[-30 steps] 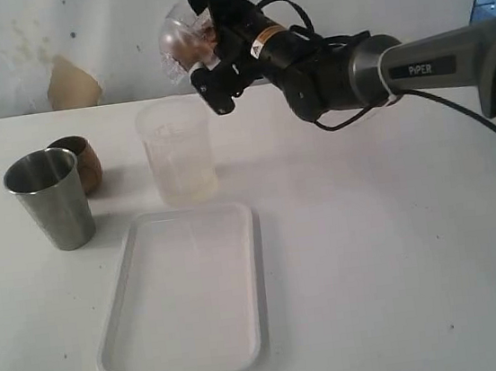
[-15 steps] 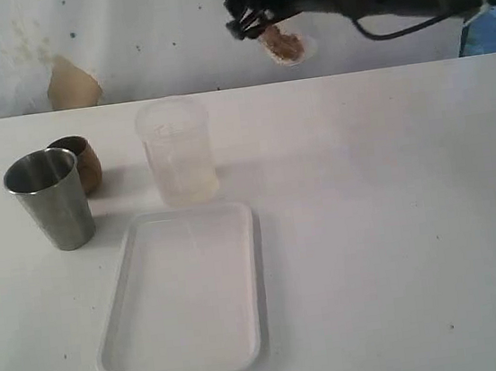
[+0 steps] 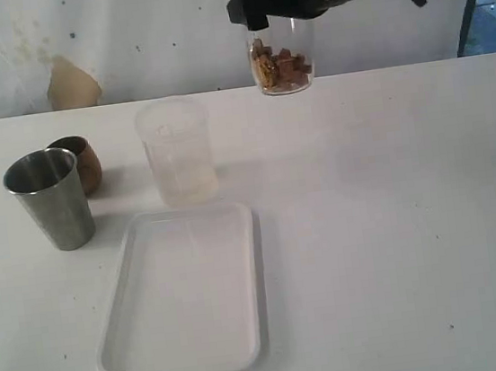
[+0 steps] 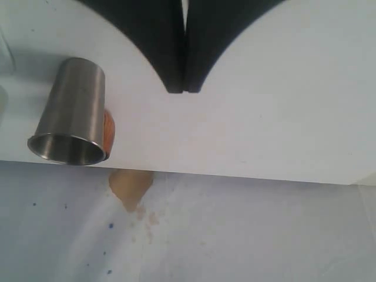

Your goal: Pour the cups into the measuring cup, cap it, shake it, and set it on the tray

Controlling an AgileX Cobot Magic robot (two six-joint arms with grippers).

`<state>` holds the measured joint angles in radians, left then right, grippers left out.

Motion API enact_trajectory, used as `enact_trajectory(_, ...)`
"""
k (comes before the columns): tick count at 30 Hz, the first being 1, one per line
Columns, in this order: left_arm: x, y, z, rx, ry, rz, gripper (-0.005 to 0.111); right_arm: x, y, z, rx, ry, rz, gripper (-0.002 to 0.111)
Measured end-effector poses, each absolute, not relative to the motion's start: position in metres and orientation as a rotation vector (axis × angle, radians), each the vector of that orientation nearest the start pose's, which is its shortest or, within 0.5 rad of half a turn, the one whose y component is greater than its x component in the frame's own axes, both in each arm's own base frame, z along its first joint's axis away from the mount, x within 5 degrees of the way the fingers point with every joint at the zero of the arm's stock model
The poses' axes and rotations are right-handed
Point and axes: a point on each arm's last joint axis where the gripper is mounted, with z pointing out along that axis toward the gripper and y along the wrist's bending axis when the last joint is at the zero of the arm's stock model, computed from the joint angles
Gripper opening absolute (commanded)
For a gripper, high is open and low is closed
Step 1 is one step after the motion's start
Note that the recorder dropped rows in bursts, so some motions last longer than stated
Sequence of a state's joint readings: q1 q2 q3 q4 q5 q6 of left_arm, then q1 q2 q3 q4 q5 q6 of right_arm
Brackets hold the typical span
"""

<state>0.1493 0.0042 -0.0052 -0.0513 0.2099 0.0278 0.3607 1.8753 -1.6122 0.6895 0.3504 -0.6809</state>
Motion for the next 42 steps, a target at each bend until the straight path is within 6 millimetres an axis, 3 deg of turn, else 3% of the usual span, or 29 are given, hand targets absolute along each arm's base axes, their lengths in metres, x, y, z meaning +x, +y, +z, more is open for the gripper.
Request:
enact_trajectory(4, 0.055, 0.007, 0.196, -0.137, 1.687, 0.086, 0.0, 0.4, 0.191, 0.326, -0.796, 1.899, 0.563, 0.0)
enact_trajectory(9, 0.055, 0.007, 0.196, -0.137, 1.687, 0.086, 0.0, 0.366, 0.213, 0.321, -1.115, 1.618, 0.955, 0.0)
enact_trajectory(14, 0.055, 0.007, 0.196, -0.137, 1.687, 0.086, 0.0, 0.341, 0.217, 0.302, -1.189, 1.331, 1.121, 0.0)
enact_trajectory(23, 0.055, 0.007, 0.196, -0.137, 1.687, 0.086, 0.0, 0.34, 0.219, 0.226, -1.221, 1.451, 1.089, 0.0)
enact_trajectory(31, 0.055, 0.007, 0.196, -0.137, 1.687, 0.086, 0.0, 0.335, 0.243, 0.183, -1.252, 1.534, 1.17, 0.0)
enact_trajectory(37, 0.055, 0.007, 0.196, -0.137, 1.687, 0.086, 0.0, 0.335, 0.257, 0.166, -1.276, 1.573, 1.161, 0.0)
enact_trajectory(42, 0.055, 0.007, 0.196, -0.137, 1.687, 0.086, 0.0, 0.339, 0.263, 0.172, -1.283, 1.54, 1.149, 0.0)
